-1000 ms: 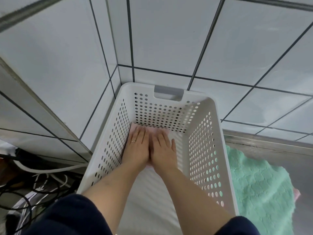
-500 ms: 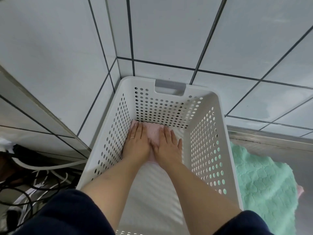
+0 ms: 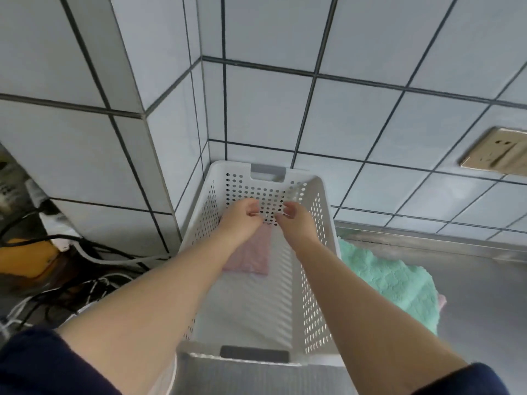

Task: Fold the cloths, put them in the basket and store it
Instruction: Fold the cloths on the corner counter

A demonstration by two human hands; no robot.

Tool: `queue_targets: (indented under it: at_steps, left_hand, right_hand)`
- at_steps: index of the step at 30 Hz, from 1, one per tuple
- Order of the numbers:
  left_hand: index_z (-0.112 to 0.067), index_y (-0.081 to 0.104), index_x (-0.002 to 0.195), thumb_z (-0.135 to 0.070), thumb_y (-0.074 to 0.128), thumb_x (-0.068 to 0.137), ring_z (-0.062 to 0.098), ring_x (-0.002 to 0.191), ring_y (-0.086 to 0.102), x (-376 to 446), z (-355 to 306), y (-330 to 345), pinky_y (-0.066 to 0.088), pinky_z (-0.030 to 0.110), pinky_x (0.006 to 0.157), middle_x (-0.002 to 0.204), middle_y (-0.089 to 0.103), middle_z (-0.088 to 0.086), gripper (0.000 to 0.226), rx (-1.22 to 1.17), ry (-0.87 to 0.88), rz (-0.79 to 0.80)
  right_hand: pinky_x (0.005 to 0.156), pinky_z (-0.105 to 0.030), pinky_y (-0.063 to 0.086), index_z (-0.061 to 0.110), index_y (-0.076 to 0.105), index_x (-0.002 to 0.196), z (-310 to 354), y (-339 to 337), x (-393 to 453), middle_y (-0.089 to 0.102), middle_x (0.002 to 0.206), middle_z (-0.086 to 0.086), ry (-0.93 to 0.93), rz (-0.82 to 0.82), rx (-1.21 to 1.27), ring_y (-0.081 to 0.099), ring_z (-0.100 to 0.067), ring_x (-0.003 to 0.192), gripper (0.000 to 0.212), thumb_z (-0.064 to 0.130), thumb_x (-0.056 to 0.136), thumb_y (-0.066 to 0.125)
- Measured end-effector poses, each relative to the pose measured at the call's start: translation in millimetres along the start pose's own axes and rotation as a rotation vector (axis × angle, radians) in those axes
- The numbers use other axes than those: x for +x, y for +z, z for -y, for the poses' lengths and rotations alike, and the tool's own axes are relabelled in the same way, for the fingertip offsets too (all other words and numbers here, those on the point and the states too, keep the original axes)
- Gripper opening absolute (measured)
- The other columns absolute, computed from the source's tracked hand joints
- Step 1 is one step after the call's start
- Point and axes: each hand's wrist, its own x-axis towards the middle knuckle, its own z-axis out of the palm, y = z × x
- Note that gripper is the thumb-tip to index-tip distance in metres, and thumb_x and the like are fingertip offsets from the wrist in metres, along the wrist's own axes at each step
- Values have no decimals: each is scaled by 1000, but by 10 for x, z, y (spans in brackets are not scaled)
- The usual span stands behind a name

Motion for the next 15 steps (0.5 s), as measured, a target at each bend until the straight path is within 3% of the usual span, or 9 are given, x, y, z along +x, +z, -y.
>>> queue_targets:
  at_steps: [5, 9, 13, 15]
  left_hand:
    - [-16, 50, 130, -16, 61, 89, 7, 99, 53, -475, -271, -167, 40, 16, 72, 122, 60, -4, 42, -102, 109, 20]
    - [-17, 52, 128, -17, 63, 88, 13, 104, 59, -796, -365, -237, 49, 31, 89, 117, 62, -5, 42, -183, 158, 115]
    - [-16, 53, 126, -13, 63, 87, 11, 100, 59, -1134, -470, -340, 48, 27, 85, 114, 62, -3, 40, -282, 262, 255]
    - [-16, 55, 122, -10, 64, 86, 12, 101, 60, -1310, -483, -401, 48, 25, 85, 112, 63, -2, 38, -327, 306, 342]
  right_hand:
    - [91, -24, 41, 15, 48, 132, 211, -359, -553, 56, 131, -1, -91, -72, 11, 55, -14, 116, 45, 21, 90, 61]
    - [96, -26, 44, 14, 47, 133, 317, -593, -1073, 57, 130, 0, -125, -175, 39, 55, -13, 116, 46, 18, 89, 62]
    - [82, -20, 45, 16, 50, 130, 329, -733, -1625, 58, 127, 1, -109, -358, 76, 57, -11, 108, 44, 18, 88, 64]
    - [85, -21, 47, 16, 50, 130, 318, -705, -1961, 58, 126, 1, -87, -439, 79, 56, -9, 104, 43, 17, 88, 62]
